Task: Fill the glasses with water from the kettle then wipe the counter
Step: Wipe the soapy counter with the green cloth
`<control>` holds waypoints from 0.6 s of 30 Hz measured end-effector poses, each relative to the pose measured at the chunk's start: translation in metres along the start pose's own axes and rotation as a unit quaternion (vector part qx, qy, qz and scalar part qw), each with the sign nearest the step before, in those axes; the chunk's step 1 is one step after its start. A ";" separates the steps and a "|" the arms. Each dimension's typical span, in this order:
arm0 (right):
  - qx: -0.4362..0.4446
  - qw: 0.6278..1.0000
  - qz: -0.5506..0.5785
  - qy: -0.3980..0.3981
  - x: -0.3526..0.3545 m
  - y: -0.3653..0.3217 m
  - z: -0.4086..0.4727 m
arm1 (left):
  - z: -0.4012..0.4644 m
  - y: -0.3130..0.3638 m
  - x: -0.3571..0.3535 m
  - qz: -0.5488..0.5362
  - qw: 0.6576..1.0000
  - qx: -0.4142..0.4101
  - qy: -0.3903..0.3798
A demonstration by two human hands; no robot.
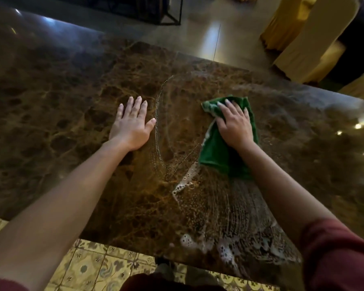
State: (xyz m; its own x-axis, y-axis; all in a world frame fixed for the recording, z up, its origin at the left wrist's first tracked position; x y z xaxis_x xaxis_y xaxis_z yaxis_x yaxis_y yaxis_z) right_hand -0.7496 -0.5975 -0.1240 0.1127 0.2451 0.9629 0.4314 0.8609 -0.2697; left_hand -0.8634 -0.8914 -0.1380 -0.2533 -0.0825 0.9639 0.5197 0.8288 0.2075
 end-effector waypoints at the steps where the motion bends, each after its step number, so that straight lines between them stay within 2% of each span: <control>1: -0.001 1.000 -0.004 -0.003 -0.003 -0.014 0.014 | 0.001 0.000 0.001 -0.005 1.000 -0.001 -0.007; 5: 0.088 0.994 -0.035 -0.053 -0.020 -0.074 0.001 | 0.008 -0.004 0.011 -0.054 0.997 -0.006 -0.046; 7: 0.144 0.986 -0.040 -0.076 -0.024 -0.093 -0.051 | 0.010 -0.008 0.014 -0.074 0.996 -0.010 -0.053; 11: 0.251 0.964 -0.028 -0.083 -0.024 -0.092 -0.172 | 0.010 -0.007 0.006 -0.025 0.999 -0.009 -0.034; 14: 0.212 0.975 -0.041 -0.059 -0.015 -0.044 -0.182 | 0.007 -0.005 0.006 -0.024 0.999 -0.005 -0.019; 18: 0.062 0.995 -0.063 -0.036 0.008 0.037 -0.147 | -0.010 -0.001 0.010 -0.047 0.999 -0.014 0.000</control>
State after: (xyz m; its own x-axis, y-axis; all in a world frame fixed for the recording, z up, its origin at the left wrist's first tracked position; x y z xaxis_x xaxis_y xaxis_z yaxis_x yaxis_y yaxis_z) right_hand -0.6012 -0.6295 -0.1245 -0.0014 0.1586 0.9873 0.3248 0.9339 -0.1496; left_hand -0.8587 -0.8988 -0.1270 -0.3023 -0.1598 0.9397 0.5167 0.8010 0.3024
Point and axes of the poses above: each hand's wrist, its own z-axis towards the middle knuckle, its own x-axis out of the back of the hand, y = z × x, the point moved 3 cm from there along z, towards the middle knuckle, and after that the axes turned 5 degrees about -x, right-handed, at the moved point
